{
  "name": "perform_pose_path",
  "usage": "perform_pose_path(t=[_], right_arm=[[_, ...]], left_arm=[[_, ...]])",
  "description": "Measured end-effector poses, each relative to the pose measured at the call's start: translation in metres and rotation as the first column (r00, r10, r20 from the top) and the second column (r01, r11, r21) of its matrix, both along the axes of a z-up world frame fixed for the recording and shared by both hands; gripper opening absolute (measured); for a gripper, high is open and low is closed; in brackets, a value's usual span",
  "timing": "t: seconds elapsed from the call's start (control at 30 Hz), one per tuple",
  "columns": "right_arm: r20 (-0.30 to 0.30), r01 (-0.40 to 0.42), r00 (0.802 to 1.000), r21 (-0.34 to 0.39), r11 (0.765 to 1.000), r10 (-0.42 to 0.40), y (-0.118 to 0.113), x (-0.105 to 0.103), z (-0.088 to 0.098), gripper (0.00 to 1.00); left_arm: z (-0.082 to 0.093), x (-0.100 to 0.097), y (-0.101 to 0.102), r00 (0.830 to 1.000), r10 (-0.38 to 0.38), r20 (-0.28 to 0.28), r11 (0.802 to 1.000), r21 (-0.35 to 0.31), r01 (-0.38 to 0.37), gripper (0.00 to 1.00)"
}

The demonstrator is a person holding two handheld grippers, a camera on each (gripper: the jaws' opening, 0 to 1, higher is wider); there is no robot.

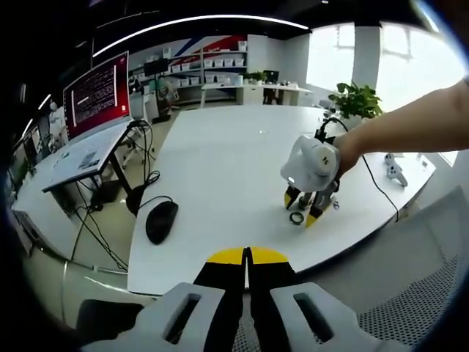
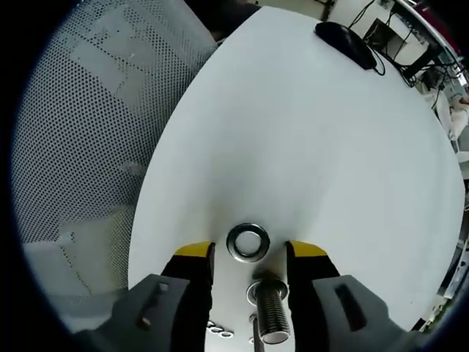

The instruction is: Place the washer onto the threaded stud by aligning its center hole with the stud, sliding it down to the base, and recovering from edge contact or off-axis alignment until the washer reaches the visible bottom stop.

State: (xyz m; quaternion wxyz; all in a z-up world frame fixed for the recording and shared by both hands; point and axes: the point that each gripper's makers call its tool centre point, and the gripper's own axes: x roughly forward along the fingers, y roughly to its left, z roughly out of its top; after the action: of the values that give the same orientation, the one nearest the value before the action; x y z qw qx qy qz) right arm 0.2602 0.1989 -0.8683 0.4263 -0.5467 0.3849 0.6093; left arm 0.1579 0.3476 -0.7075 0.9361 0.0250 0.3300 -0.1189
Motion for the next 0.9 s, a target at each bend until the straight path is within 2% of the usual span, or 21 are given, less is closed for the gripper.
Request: perform_pose_path(t=[0.17, 0.8, 0.9], right_arm=[[-0.005, 0.04, 0.999, 0.018, 0.999, -0.04, 0.0022, 0.0042, 0.0006, 0.35], [-0.005, 0.039, 0.999, 0.014, 0.999, -0.039, 0.0024, 0.0056, -0.0002, 0.34], [-0.006, 0.053, 0.999, 0.021, 0.998, -0.053, 0.0032, 0.009, -0.0011, 0.3]], left_arm=[[0.0001, 0.0002, 0.0008, 1.0, 0.005, 0.001, 1.0, 0.001, -0.005, 0.0], [-0.0001, 0.0003, 0.002, 1.0, 0.014, -0.001, 1.0, 0.002, -0.014, 0.0], [-0.0001, 0.0003, 0.0019, 1.0, 0.013, 0.0, 1.0, 0.003, -0.013, 0.0]])
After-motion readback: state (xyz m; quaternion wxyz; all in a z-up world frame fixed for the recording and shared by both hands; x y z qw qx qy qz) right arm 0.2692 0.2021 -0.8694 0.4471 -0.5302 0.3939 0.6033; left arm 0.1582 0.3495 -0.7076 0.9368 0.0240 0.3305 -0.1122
